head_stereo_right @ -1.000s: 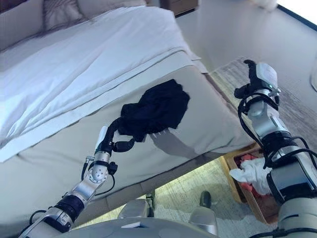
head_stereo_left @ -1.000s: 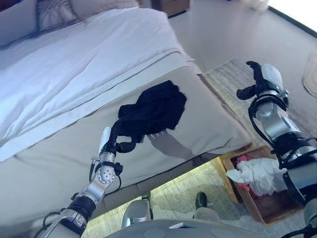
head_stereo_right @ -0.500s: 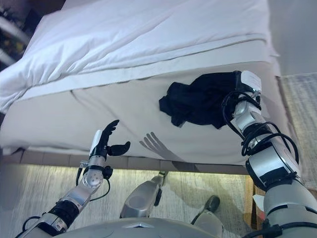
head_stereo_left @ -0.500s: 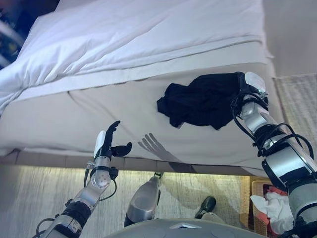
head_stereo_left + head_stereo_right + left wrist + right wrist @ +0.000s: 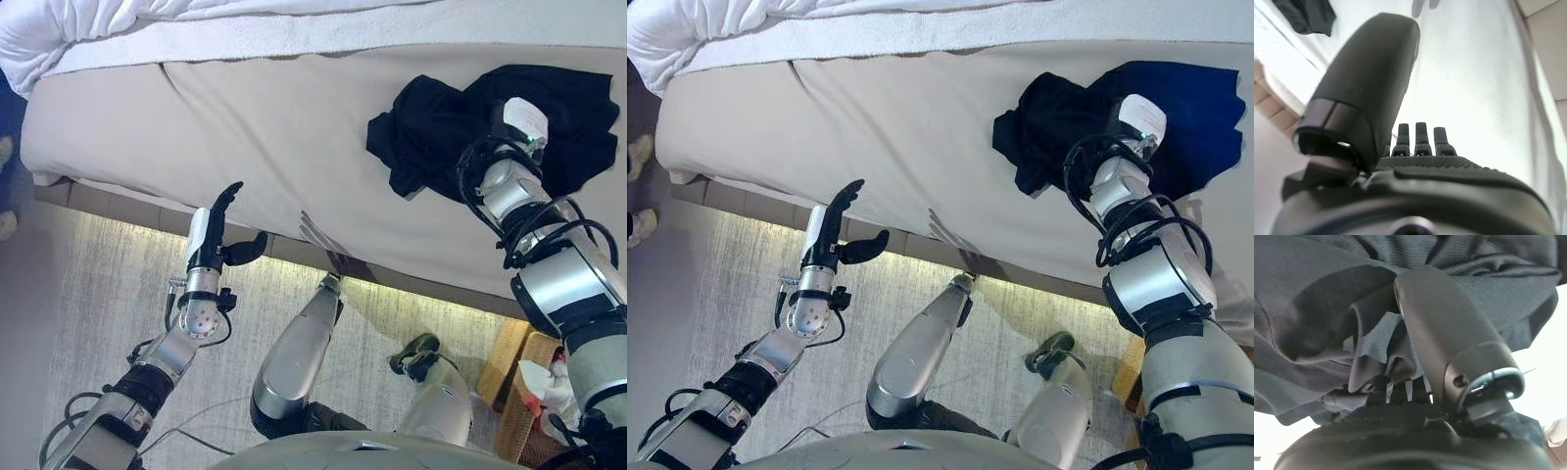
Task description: Pick up the clothes from the bed and place them into the basket
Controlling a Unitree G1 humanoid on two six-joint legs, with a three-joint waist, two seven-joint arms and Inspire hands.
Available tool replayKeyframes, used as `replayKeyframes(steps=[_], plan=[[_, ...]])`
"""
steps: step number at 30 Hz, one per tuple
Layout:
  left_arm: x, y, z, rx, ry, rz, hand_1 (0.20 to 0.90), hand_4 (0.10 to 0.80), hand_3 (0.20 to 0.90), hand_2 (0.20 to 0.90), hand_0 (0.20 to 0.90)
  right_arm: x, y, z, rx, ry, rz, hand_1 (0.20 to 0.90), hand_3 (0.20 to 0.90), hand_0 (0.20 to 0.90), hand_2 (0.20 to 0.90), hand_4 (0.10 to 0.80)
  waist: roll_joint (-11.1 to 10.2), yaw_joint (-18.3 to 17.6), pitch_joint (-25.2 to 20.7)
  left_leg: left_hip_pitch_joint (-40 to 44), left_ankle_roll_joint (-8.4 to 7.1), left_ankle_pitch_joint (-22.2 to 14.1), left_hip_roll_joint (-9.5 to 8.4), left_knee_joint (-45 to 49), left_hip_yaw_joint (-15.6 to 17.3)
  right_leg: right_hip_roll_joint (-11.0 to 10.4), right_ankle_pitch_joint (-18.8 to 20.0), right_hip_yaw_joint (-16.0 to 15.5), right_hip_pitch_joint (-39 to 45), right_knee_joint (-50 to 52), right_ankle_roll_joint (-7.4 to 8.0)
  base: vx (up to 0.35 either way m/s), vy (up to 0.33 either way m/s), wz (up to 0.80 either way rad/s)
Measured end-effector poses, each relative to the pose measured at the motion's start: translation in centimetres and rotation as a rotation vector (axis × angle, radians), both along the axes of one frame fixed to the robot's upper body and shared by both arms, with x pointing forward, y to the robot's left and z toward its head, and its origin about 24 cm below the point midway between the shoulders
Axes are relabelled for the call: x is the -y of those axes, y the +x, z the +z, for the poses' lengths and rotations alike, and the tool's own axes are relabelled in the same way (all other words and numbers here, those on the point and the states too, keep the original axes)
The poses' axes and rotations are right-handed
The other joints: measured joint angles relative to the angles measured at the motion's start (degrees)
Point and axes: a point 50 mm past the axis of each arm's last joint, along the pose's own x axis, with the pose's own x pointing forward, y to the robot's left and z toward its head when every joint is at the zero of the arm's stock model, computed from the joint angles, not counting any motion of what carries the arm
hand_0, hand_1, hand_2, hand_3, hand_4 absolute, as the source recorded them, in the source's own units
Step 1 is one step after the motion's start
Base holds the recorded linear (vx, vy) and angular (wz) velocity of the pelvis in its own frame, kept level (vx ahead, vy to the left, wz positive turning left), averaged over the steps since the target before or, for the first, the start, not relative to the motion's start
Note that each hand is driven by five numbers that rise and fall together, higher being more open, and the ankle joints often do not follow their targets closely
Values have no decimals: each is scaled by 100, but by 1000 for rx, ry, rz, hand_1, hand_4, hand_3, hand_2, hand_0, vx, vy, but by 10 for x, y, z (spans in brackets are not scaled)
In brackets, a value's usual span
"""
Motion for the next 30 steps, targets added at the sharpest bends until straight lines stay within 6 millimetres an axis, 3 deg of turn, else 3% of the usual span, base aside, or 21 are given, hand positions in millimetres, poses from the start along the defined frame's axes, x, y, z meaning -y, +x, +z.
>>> replayKeyframes(steps=[4, 11, 12, 13, 22, 27, 30], plan=[[3, -4, 8, 53, -19, -20, 900, 800, 900, 900, 900, -3, 3, 21, 32, -42, -4, 900, 900, 900, 900, 800, 6, -19, 3, -693, 27, -160, -24, 593, -29, -58, -181, 158, -695, 590, -65, -10, 41, 0], [5, -9, 4, 40, -22, -29, 900, 800, 900, 900, 900, -7, 5, 43, 67, -37, 0, 900, 900, 900, 900, 800, 7, -101, 2, -1250, -31, -263, -67, 1011, -75, -79, -261, 384, -1321, 1083, -103, -45, 23, -2], [5, -9, 4, 38, -22, -30, 900, 800, 900, 900, 900, -6, 6, 44, 61, -29, 2, 639, 595, 639, 639, 495, 7, -100, 2, -1298, -32, -263, -74, 1047, -74, -72, -261, 428, -1397, 1119, -103, -53, 0, -3], [5, -10, 3, 37, -23, -28, 900, 800, 900, 900, 900, -6, 6, 44, 58, -23, 3, 300, 200, 300, 300, 100, 7, -103, 2, -1337, -32, -263, -73, 1100, -75, -71, -262, 444, -1413, 1160, -103, -47, -6, -1], [4, -10, 3, 36, -23, -24, 900, 800, 900, 900, 900, 2, 3, 51, 88, 10, 1, 300, 200, 300, 300, 100, 5, -124, 1, -1321, -35, -265, -73, 1169, -43, 7, -260, 594, -1408, 1141, -105, -19, -8, -2], [2, -10, 3, 28, -11, -20, 900, 800, 900, 900, 900, 5, 2, 27, 8, 51, 6, 300, 200, 300, 300, 100, 1, -159, 4, -761, 14, -321, -52, 1066, 27, 25, -239, 586, -822, 883, -132, 15, -49, -4], [-1, -9, 3, 17, 2, -16, 900, 800, 900, 900, 900, 5, 1, 12, -49, 65, 19, 300, 200, 300, 300, 100, -21, -126, 7, -220, 40, -325, 72, 693, 133, 151, -238, 547, -306, 392, -129, 22, -44, -20]])
